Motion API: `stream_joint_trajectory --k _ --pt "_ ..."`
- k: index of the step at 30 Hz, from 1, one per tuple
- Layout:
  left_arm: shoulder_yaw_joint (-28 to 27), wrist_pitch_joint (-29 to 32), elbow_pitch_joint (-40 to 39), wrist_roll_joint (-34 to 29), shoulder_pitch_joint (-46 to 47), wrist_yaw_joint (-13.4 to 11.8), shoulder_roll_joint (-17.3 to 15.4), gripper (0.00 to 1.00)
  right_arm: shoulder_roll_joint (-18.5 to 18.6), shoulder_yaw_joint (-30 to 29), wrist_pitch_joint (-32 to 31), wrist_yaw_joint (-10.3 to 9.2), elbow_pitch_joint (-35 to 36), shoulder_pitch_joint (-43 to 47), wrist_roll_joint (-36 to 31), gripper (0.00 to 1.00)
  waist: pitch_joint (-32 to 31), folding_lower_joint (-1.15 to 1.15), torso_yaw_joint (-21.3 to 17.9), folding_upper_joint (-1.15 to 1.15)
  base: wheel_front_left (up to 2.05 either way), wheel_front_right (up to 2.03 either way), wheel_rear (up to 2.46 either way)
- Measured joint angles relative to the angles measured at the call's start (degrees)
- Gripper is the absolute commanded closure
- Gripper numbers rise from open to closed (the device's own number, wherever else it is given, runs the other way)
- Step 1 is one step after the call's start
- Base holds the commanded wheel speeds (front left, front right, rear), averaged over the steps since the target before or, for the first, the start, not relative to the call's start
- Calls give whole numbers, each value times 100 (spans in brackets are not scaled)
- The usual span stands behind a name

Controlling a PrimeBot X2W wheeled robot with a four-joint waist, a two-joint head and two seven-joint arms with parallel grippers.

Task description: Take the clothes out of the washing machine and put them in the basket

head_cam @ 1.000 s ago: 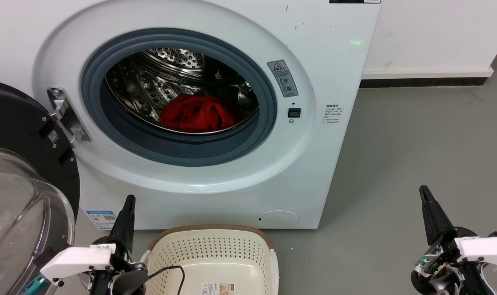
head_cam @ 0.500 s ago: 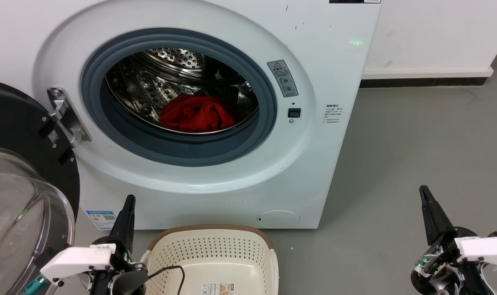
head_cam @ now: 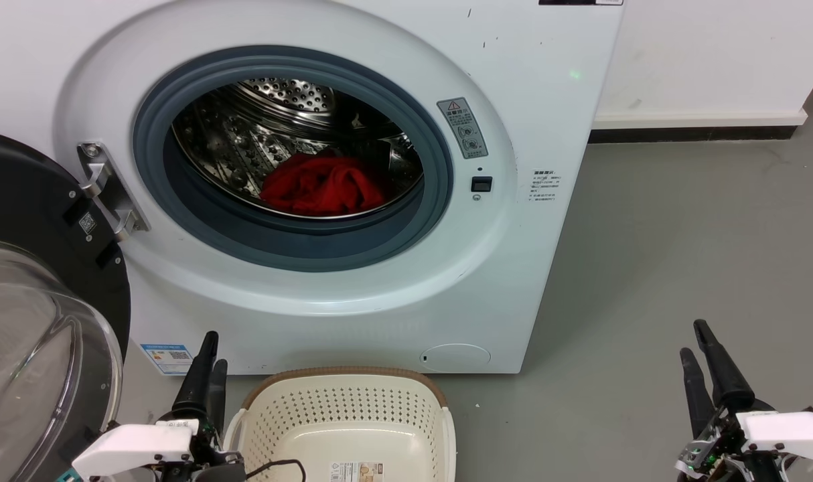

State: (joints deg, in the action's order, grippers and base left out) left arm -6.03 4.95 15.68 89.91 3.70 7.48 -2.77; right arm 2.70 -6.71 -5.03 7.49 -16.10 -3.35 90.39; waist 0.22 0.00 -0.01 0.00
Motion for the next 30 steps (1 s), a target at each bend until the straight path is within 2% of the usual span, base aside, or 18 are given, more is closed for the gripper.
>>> stream_joint_trajectory --k 6,7,16,26,27,30 --pt "-1 -167 -218 -628 0 -102 0 0 -1 -57 159 0 188 24 -636 0 12 0 -5 0 0 0 0" --pt "25 -243 -346 -991 0 -196 0 0 -1 -52 241 0 344 70 -1077 0 20 0 -9 0 0 0 0" --pt "214 -465 -603 -2191 -25 -491 1 0 -2 92 464 0 765 200 -2491 0 44 0 -19 0 0 0 0" --pt "411 -676 -825 -3316 -94 -653 -1 0 -1 266 676 0 1010 360 -3938 0 57 0 -27 0 0 0 0" --pt "457 -744 -866 -3608 -101 -681 -3 0 -1 283 747 0 1057 371 -4241 0 59 0 -31 0 0 0 0" --pt "515 -804 -905 -3873 -113 -704 -5 0 -1 285 805 0 1113 416 -4472 0 64 0 -36 0 0 0 0"
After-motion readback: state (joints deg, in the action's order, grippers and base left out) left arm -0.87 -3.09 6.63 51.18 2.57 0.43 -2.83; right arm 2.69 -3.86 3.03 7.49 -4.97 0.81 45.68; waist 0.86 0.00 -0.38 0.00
